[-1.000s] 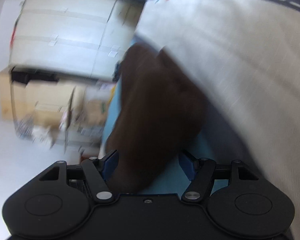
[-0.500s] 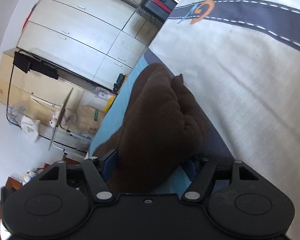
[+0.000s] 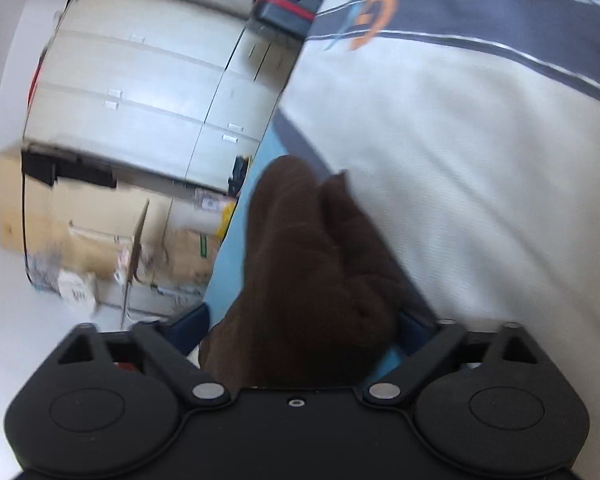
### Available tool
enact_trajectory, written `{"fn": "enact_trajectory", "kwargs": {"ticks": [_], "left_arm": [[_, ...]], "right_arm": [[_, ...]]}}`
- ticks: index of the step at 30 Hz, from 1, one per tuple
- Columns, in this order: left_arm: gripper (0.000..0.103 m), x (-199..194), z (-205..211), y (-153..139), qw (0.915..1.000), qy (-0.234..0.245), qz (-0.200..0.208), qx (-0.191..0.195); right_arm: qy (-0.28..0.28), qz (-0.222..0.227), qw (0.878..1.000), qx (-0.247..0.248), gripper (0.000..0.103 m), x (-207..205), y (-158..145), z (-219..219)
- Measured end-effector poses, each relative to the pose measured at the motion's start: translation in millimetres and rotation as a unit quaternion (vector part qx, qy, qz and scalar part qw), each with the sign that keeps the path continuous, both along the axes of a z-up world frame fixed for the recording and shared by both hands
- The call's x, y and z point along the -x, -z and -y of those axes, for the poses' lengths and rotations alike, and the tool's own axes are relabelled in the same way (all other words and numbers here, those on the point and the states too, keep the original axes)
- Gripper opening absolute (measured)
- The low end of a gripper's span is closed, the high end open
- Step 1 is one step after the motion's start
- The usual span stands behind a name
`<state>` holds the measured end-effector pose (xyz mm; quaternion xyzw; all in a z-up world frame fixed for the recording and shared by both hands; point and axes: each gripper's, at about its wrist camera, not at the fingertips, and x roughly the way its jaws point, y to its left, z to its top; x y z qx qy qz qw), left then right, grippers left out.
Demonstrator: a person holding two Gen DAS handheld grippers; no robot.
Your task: Fold clothes
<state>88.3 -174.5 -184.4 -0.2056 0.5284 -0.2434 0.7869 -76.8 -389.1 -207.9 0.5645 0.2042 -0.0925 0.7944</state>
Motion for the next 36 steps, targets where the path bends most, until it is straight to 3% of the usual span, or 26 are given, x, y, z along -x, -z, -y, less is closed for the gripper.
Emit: {"fn": "enact_trajectory", "kwargs": {"ticks": [1, 2, 3, 4, 7, 10, 13, 16, 18, 20, 21, 22, 26, 28, 29, 30, 33, 36], "left_arm": [[0.077, -2, -3, 3, 0.9999, -0.008, -0.008, 0.012], [0.077, -5, -6, 6, 0.9994, -0.016, -0.018, 0.025], [0.077, -7, -10, 11, 0.9986, -0.023, -0.029, 0.037], [0.077, -9, -14, 15, 0.9975, -0.029, -0.04, 0.049], [0.075, -10, -20, 21, 0.9956, -0.039, -0.053, 0.067], [0.075, -8, -19, 14, 0.9969, -0.041, -0.024, 0.062], [0.078, -11, -14, 15, 0.9962, -0.028, -0.016, 0.081], [0.083, -16, -4, 28, 0.9959, 0.004, -0.048, 0.077], [0.088, -14, 3, 30, 0.9964, 0.018, -0.053, 0.064], [0.092, -11, 9, 25, 0.9983, 0.024, -0.035, 0.041], [0.103, -11, 11, 24, 0.9992, 0.026, -0.02, 0.021], [0.103, -12, 14, 24, 0.9997, 0.024, -0.009, 0.003], [0.103, -22, 11, 34, 0.9992, 0.009, -0.027, 0.029], [0.103, -25, 7, 38, 0.9981, 0.003, -0.035, 0.05], [0.091, -26, 8, 38, 0.9977, 0.005, -0.034, 0.058], [0.066, -26, 10, 38, 0.9969, 0.011, -0.033, 0.07], [0.059, -20, 11, 30, 0.997, 0.034, -0.007, 0.07], [0.054, -10, 12, 17, 0.9969, 0.05, 0.017, 0.059]], "right_arm": [[0.003, 0.006, 1.0, 0.013, 0.097, -2, 1, 0], [0.015, 0.017, 0.999, 0.028, 0.088, 1, 2, -1], [0.018, 0.022, 0.998, 0.048, 0.065, 2, 3, -3], [0.016, 0.025, 0.997, 0.071, 0.059, 3, 3, -6], [0.002, 0.034, 0.989, 0.146, 0.053, 2, -12, -14], [-0.012, 0.047, 0.971, 0.234, 0.051, 3, -38, -27], [-0.006, 0.042, 0.961, 0.274, 0.051, 4, -51, -27], [0.019, 0.012, 0.964, 0.266, 0.051, 3, -45, -14], [0.032, -0.007, 0.975, 0.222, 0.051, 5, -29, 0], [0.04, -0.002, 0.985, 0.167, 0.053, 15, -17, 10], [0.041, 0.002, 0.989, 0.145, 0.057, 17, -14, 14], [0.04, 0.005, 0.991, 0.127, 0.06, 18, -13, 17], [0.041, 0.034, 0.996, 0.067, 0.076, 22, -4, 22], [0.032, 0.054, 0.996, 0.06, 0.077, 22, 0, 22], [0.021, 0.058, 0.996, 0.069, 0.077, 18, 0, 20], [0.009, 0.058, 0.994, 0.088, 0.069, 13, -2, 16], [0.001, 0.072, 0.989, 0.132, 0.052, 12, -7, 0], [0.001, 0.086, 0.986, 0.141, 0.049, 20, -17, -2]]}}
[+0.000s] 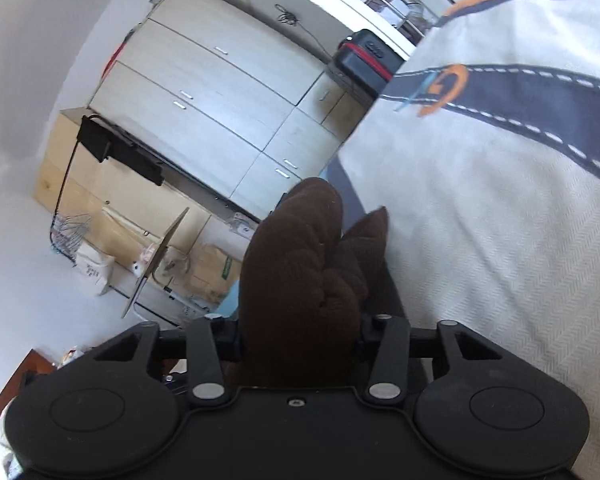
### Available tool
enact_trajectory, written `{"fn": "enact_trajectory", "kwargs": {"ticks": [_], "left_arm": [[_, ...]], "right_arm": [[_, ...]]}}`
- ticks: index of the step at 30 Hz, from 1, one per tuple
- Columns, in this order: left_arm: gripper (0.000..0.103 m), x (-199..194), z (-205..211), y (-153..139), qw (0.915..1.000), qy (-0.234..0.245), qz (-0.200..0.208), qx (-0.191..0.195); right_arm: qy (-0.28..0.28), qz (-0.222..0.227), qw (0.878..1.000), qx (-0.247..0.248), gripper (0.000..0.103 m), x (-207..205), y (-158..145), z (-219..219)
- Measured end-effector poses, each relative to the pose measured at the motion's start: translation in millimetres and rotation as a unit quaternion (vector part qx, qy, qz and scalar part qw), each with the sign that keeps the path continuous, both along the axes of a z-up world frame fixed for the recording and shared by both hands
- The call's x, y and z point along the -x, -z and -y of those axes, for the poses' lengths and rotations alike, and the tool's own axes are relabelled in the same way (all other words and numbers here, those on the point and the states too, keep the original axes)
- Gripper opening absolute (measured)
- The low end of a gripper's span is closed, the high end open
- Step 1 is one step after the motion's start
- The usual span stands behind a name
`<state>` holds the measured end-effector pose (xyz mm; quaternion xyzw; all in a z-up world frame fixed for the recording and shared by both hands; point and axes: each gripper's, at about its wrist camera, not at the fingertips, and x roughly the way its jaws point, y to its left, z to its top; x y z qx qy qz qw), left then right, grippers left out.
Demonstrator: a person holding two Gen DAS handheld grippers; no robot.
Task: Fold clothes
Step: 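Lift the folded sweater off the bed with both grippers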
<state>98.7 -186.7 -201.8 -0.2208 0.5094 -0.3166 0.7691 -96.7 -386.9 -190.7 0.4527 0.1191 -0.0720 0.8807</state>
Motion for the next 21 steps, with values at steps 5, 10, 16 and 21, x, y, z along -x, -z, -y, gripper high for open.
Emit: {"fn": "enact_trajectory", "kwargs": {"ticks": [5, 10, 16, 21], "left_arm": [[0.052, 26, 16, -28, 0.9951, 0.039, 0.083, -0.037], [0.056, 37, 40, -26, 0.9846, 0.071, 0.105, -0.121], [0.063, 23, 45, -21, 0.9879, 0.068, 0.076, -0.116], [0.091, 0, 46, -18, 0.9861, 0.062, 0.058, -0.143]], "right_arm": [[0.007, 0.007, 0.998, 0.058, 0.049, 19, -27, -3], [0.02, -0.077, 0.993, 0.088, 0.05, 7, -13, 3], [0.031, -0.086, 0.995, 0.033, 0.055, 15, 4, 15], [0.054, -0.085, 0.995, -0.026, 0.073, 22, 15, 23]]}}
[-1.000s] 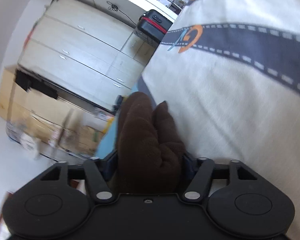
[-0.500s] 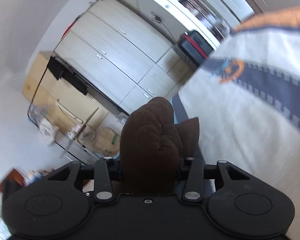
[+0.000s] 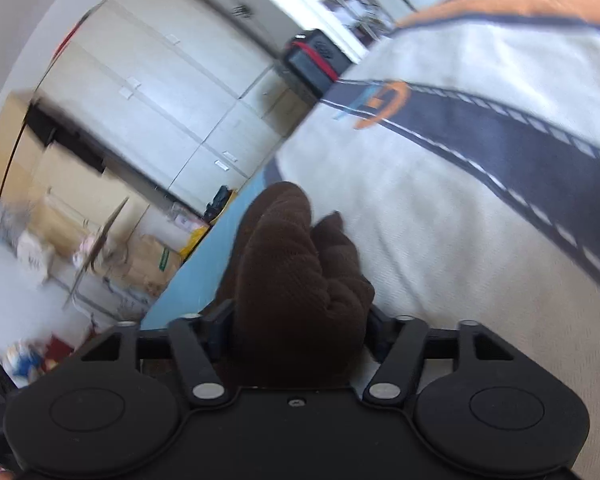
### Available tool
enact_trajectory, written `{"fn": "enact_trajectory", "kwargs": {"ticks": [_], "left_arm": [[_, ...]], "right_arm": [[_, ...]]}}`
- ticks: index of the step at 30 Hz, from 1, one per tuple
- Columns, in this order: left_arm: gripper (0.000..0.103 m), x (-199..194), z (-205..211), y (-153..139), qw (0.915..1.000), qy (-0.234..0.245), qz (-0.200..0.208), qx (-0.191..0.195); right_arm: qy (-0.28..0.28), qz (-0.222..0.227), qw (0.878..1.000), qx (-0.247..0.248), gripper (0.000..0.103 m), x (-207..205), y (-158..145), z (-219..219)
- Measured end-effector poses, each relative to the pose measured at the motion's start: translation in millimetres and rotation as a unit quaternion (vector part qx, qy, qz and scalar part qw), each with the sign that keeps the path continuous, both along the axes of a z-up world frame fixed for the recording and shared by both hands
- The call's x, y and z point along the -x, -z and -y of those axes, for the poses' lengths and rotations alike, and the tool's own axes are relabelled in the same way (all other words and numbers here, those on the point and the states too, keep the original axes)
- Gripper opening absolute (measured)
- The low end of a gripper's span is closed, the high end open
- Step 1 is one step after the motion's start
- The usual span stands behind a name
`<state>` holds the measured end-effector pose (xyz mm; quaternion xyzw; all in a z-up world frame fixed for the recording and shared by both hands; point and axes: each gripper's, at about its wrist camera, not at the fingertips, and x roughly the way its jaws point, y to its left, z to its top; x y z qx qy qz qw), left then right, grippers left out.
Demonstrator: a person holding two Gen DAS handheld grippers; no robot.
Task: Fold clothes
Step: 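Lift the folded sweater off the bed with both grippers, then carry the folded sweater with both grippers toward the clothes stack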
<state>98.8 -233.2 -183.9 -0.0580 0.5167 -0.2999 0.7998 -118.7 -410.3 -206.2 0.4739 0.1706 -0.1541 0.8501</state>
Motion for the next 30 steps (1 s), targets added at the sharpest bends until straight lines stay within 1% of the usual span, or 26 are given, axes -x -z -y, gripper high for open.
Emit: {"fn": "enact_trajectory", "kwargs": {"ticks": [2, 3, 4, 5, 6, 7, 8, 9, 10, 11, 12, 13, 15, 16, 18, 19, 23, 27, 30], "left_arm": [[0.092, -16, -6, 12, 0.9986, -0.007, -0.043, 0.029], [0.091, -21, -9, 22, 0.9956, -0.006, -0.075, 0.056], [0.09, -24, -11, 32, 0.9904, -0.005, -0.108, 0.086], [0.086, -27, -13, 39, 0.9858, -0.006, -0.127, 0.109], [0.085, -28, -14, 44, 0.9827, -0.008, -0.136, 0.125], [0.083, -29, -14, 45, 0.9816, -0.01, -0.136, 0.134], [0.072, -29, -13, 45, 0.9814, -0.008, -0.132, 0.139], [0.056, -29, -12, 44, 0.9813, -0.004, -0.127, 0.144], [0.05, -28, -11, 43, 0.9811, 0.0, -0.123, 0.15], [0.044, -26, -9, 41, 0.9818, 0.005, -0.116, 0.15], [0.041, -23, -7, 37, 0.9842, 0.013, -0.105, 0.142], [0.039, -17, -4, 31, 0.9872, 0.025, -0.09, 0.129], [0.035, -3, -3, 13, 0.9924, 0.043, -0.052, 0.103], [0.034, 6, -5, 3, 0.9935, 0.049, -0.028, 0.098], [0.034, 24, -11, -15, 0.9936, 0.055, 0.01, 0.098], [0.034, 32, -17, -22, 0.9926, 0.055, 0.018, 0.107], [0.034, 51, -36, -38, 0.9882, 0.057, 0.033, 0.138], [0.034, 52, -56, -49, 0.9849, 0.052, 0.035, 0.161], [0.034, 54, -71, -58, 0.9831, 0.047, 0.048, 0.17]], "right_arm": [[0.007, 0.016, 0.999, -0.029, 0.074, 5, 4, 5], [0.008, 0.018, 0.999, -0.033, 0.074, 3, 4, 5], [0.007, 0.019, 0.999, -0.032, 0.074, 1, 4, 5], [0.006, 0.019, 0.999, -0.032, 0.076, -1, 4, 6], [0.0, 0.019, 1.0, -0.021, 0.076, -4, 2, 3], [-0.008, 0.018, 1.0, -0.007, 0.077, -8, 1, 1], [-0.015, 0.018, 1.0, 0.008, 0.077, -12, 0, -2], [-0.028, 0.023, 0.999, 0.027, 0.063, -14, -2, -6], [-0.036, 0.032, 0.998, 0.042, 0.056, -14, -4, -8], [-0.043, 0.046, 0.997, 0.051, 0.052, -12, -7, -10], [-0.048, 0.057, 0.995, 0.061, 0.049, -10, -13, -13], [-0.054, 0.061, 0.994, 0.077, 0.049, -9, -21, -16], [-0.074, 0.06, 0.987, 0.129, 0.048, -9, -43, -30], [-0.083, 0.063, 0.983, 0.154, 0.048, -8, -54, -38], [-0.095, 0.087, 0.976, 0.174, 0.047, 1, -73, -47], [-0.098, 0.096, 0.975, 0.176, 0.047, 6, -81, -49], [-0.109, 0.115, 0.969, 0.189, 0.047, 18, -107, -56], [-0.117, 0.122, 0.964, 0.205, 0.047, 22, -126, -66], [-0.125, 0.126, 0.962, 0.206, 0.047, 20, -135, -73]]}}
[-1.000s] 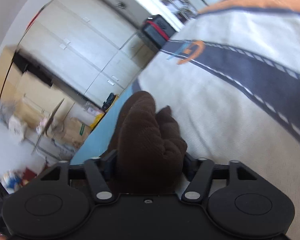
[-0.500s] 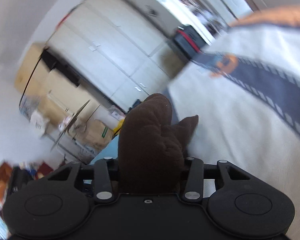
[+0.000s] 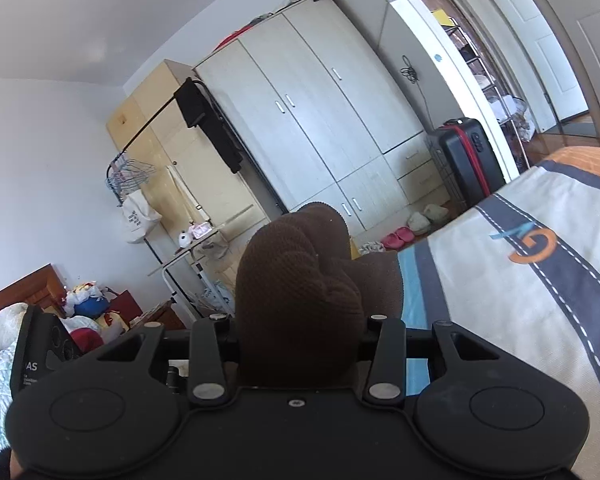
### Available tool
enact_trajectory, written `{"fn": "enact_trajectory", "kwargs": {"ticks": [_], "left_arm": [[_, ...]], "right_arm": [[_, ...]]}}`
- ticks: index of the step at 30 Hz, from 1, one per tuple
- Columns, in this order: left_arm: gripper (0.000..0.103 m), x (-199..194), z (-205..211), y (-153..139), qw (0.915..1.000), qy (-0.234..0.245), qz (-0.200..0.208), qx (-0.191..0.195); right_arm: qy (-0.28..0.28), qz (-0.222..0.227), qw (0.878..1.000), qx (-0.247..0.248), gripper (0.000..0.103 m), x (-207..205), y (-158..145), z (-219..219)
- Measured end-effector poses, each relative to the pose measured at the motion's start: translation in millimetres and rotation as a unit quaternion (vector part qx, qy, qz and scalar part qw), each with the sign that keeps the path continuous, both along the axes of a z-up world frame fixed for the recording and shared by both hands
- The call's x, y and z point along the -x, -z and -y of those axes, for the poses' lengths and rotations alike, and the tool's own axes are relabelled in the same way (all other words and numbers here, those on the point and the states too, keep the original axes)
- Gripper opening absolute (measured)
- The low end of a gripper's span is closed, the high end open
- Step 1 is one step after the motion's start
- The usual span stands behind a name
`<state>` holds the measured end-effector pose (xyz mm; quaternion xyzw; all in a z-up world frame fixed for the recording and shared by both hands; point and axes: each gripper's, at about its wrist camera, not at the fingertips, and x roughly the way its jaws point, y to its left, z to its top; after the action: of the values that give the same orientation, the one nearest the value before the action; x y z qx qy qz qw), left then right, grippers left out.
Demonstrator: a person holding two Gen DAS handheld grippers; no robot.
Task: Fold clothes
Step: 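Carry the folded sweater with both grippers toward the clothes stack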
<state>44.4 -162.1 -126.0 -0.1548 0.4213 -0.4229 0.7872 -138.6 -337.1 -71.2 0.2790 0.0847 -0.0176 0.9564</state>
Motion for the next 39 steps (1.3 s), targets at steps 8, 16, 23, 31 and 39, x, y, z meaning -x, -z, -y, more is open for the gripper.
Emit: {"fn": "enact_trajectory", "kwargs": {"ticks": [8, 16, 23, 31, 39], "left_arm": [[0.034, 5, -69, -40, 0.9941, -0.088, 0.06, 0.024], [0.034, 37, -198, -98, 0.9601, -0.229, 0.155, 0.042], [0.034, 49, -288, -154, 0.9016, -0.362, 0.237, -0.008], [0.033, 46, -364, -194, 0.856, -0.414, 0.297, -0.086], [0.033, -4, -400, -224, 0.8165, -0.472, 0.31, -0.119]], "right_arm": [[-0.082, 0.02, 0.996, 0.034, 0.047, -37, -40, -46], [-0.239, 0.071, 0.968, 0.028, 0.047, -100, -91, -128], [-0.364, 0.133, 0.922, 0.001, 0.047, -173, -120, -217], [-0.465, 0.14, 0.873, -0.044, 0.047, -248, -137, -297], [-0.509, 0.118, 0.85, -0.062, 0.047, -341, -150, -352]]}}
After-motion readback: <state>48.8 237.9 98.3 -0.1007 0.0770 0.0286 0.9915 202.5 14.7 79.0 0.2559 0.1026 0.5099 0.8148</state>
